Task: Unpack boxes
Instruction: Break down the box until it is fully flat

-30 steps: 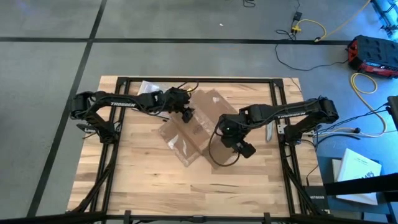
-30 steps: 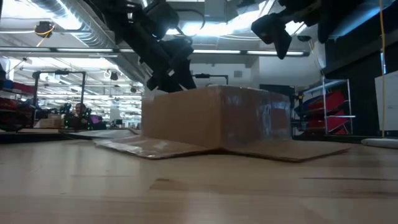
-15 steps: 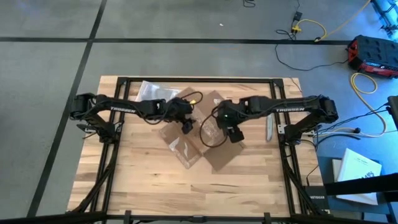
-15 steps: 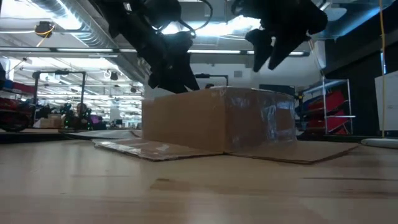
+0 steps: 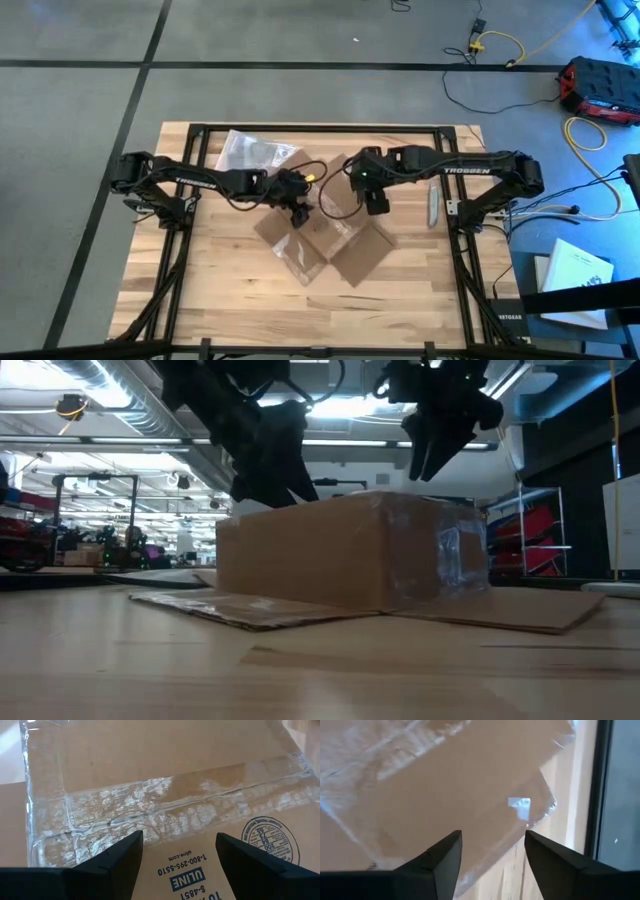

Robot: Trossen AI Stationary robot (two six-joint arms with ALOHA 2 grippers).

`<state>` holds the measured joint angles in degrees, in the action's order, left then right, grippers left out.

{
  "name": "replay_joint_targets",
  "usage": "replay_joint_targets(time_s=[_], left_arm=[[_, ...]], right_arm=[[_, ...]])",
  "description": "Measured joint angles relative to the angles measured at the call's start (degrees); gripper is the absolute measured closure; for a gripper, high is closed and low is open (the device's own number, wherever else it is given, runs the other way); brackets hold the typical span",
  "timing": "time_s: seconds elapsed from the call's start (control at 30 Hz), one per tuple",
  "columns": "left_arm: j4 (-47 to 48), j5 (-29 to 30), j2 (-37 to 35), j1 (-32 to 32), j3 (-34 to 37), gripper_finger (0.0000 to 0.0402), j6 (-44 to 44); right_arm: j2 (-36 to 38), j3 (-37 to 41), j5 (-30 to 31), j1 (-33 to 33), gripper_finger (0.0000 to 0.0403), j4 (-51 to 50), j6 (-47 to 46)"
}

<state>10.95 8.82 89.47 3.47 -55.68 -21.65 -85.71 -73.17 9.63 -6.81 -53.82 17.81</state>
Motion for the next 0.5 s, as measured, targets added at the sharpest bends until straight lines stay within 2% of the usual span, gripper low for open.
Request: replay_joint_targets(time_s=[0.17,0.23,0.4,0.5], left_arm=[[-0.04,0.0,-0.1,-1.6,-0.02,0.0163,-1.92],[-1.3,-0.12,-0.6,-2.61,-0.13,0.0163,-2.73],[-12.33,0.14,-4.43,-5.16,-0.45,0.0163,4.53],[-12.22,0.77,-5.68,-4.76,-0.43,0.0163,7.38]], right_arm=[[-0.01,0.0,-0.17,-0.38,0.0217,-0.12,-2.94],[0.39,0.01,-3.41,-0.04,0.0218,-0.29,-3.14],[3.13,0.0,-4.5,3.61,0.0239,-0.09,-9.76],[3.23,0.0,-3.92,5.09,0.0254,-0.11,-14.16]])
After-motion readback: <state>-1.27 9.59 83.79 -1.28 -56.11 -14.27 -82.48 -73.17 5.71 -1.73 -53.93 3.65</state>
